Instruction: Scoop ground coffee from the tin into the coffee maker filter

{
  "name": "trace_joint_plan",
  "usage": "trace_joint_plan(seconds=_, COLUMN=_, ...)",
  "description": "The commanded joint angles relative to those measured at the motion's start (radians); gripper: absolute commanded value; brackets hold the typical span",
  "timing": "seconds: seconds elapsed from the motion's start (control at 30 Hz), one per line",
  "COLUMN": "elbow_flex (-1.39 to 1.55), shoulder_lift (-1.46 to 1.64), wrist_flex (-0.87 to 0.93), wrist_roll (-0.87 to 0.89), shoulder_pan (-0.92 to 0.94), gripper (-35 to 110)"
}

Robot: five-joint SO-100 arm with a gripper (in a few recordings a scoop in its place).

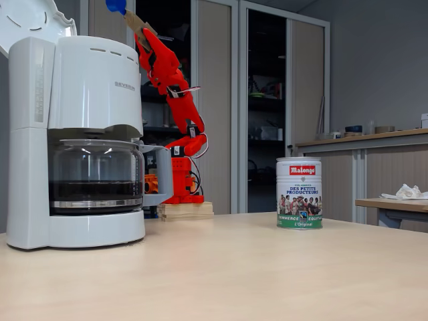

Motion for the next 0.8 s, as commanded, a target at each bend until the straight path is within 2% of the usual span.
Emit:
trace_joint_plan(seconds=0.0, elbow_flex=0.025, shoulder_lift=0.029, wrist_flex=-0.025, wrist_roll=0.081, shoulder_pan=0.006, gripper=0)
trace_joint_plan(seconds=0.77, elbow_flex=0.202, shoulder_lift=0.104, wrist_flex=-0.255, wrist_roll=0.442, shoulder_pan=0.040, gripper=0)
